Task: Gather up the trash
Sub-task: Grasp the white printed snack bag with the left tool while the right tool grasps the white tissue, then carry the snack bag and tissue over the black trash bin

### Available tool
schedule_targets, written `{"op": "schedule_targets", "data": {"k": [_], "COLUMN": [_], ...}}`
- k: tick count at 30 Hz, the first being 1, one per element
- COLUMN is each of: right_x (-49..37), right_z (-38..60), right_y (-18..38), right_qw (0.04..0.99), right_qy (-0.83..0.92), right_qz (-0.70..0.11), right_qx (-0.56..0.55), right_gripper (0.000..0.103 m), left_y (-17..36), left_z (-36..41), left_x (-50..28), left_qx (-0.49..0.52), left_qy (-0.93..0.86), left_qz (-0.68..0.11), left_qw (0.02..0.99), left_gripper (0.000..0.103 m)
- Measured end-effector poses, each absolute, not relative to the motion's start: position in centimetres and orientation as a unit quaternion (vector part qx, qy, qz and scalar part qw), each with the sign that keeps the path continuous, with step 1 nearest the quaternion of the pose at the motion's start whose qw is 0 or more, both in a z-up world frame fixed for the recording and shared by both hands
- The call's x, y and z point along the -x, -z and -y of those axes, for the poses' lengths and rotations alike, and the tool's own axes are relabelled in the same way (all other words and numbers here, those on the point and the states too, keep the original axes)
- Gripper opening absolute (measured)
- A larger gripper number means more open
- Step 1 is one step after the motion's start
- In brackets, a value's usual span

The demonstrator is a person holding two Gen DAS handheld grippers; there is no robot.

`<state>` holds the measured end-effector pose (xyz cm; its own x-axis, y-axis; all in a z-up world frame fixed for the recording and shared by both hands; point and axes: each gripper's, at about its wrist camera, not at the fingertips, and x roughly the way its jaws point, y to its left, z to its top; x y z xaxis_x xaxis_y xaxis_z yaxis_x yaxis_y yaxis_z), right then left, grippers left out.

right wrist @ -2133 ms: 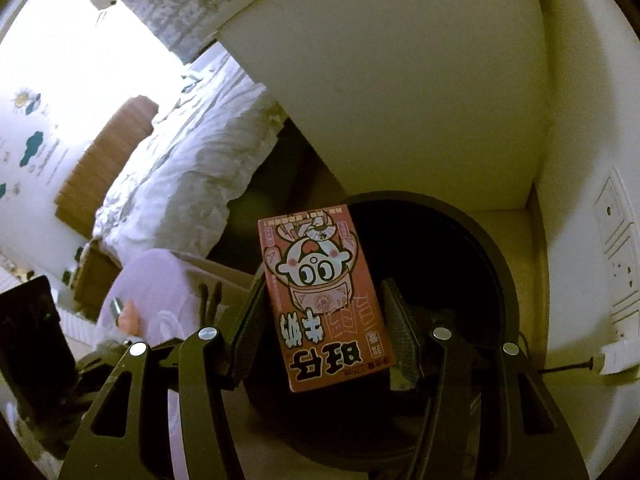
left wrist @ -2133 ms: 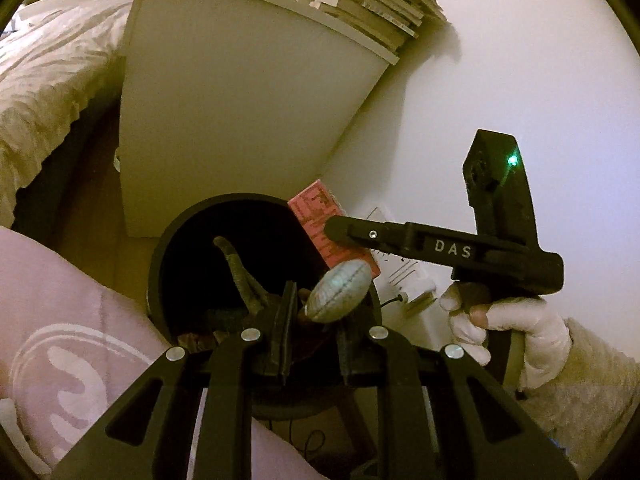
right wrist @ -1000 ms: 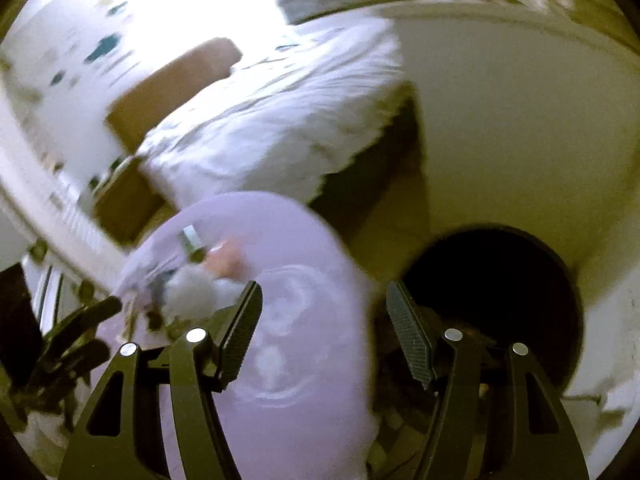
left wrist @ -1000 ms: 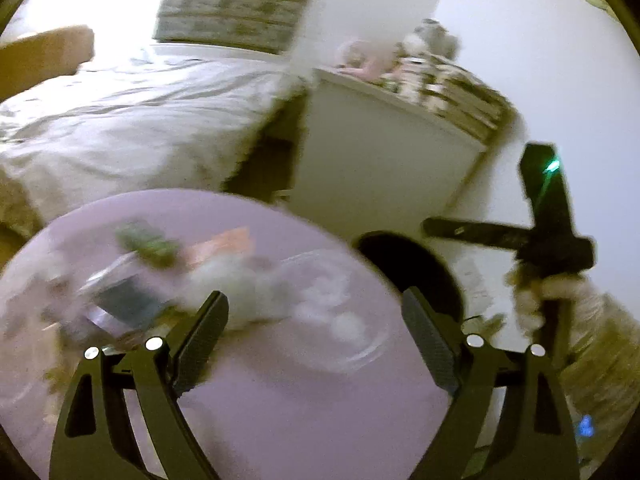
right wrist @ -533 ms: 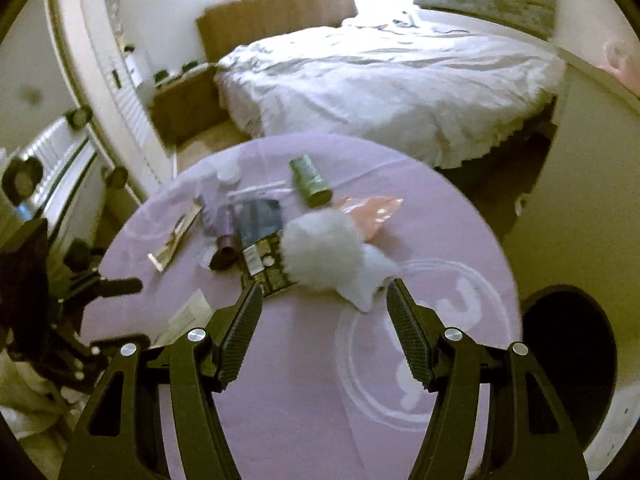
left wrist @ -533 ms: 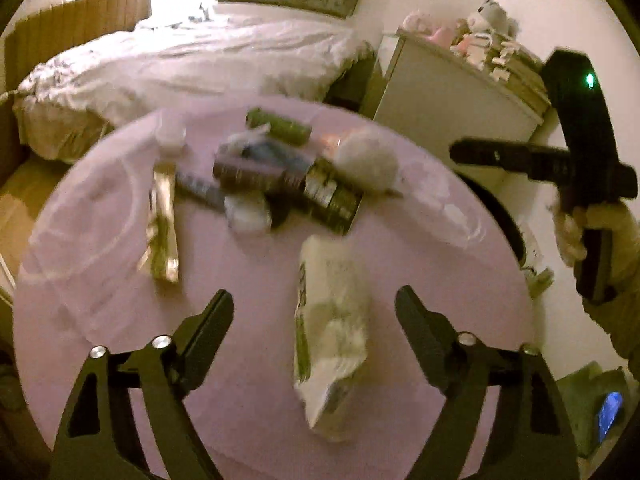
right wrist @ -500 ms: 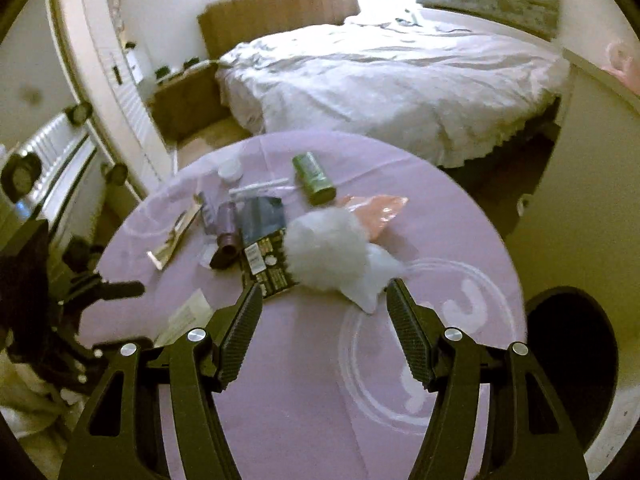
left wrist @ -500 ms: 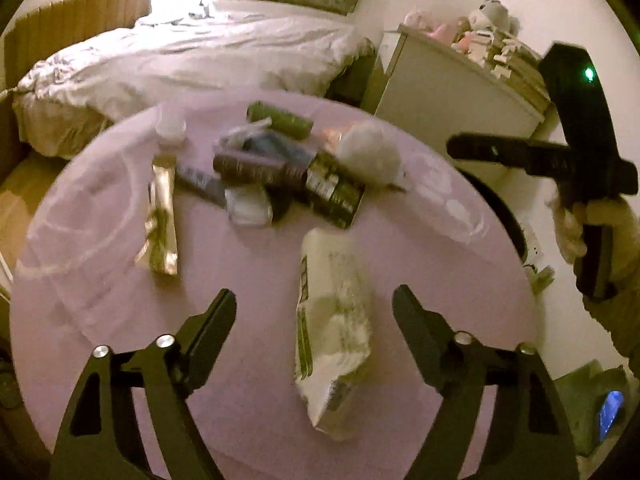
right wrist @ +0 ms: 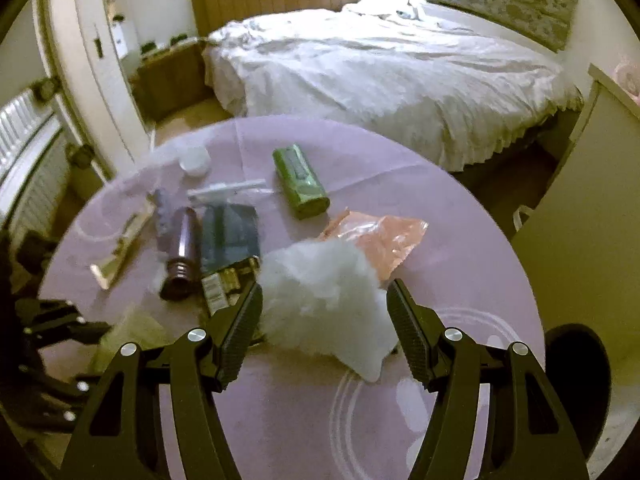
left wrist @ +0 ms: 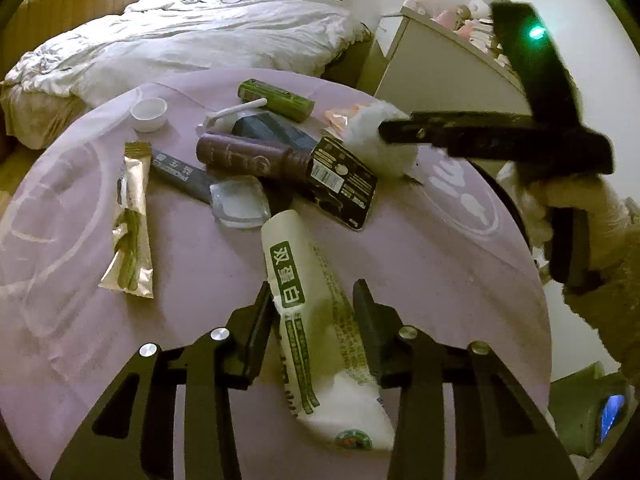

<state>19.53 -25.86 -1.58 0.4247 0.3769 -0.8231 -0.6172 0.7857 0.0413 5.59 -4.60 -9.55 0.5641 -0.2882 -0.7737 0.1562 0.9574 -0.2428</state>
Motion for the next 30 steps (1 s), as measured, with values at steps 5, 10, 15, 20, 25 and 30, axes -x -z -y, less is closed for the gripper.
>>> {"op": "schedule_targets", "data": {"k": [5,10,15,20,25,30], "right_x": [-19.9,-19.2,-18.2,-17.5,-17.8,-18.2], "right_z": [25.8,27.5,30.8,36.0,42.2,48.5], "right_y": [2.9,1.0,-2.5,-5.2,-6.5,-6.3], "right_qw": [0.827,0.830,0.837,0.851,0.873,0.884], "right_qy": [-0.303,-0.324,-0.338,-0.317,-0.264,-0.207], "right_qz": [-0.454,-0.447,-0.431,-0.416,-0.404,-0.404], "right_qx": [0.133,0.084,0.018,-0.050,-0.075,-0.110], "right_gripper": [0.045,0.039,0.039,0.039,0.039,0.039], "left_y": [9.1,7.2,3.6,1.5,0.6,0.7], "left_z": [4.1,3.8,6.3,9.8,14.8,20.2], "left_x": [-5.3,-5.6,-6.4,-8.2,-11.3,-14.9], "left_qx": [0.080,0.105,0.099,0.091,0.088,0.091], "left_qy": [0.122,0.131,0.170,0.212,0.256,0.298], "left_qz": [-0.439,-0.420,-0.386,-0.365,-0.359,-0.362], "left_qw": [0.886,0.892,0.901,0.902,0.894,0.878], "left_gripper": [0.031,0.030,0.030,0.030,0.030,0.030]}}
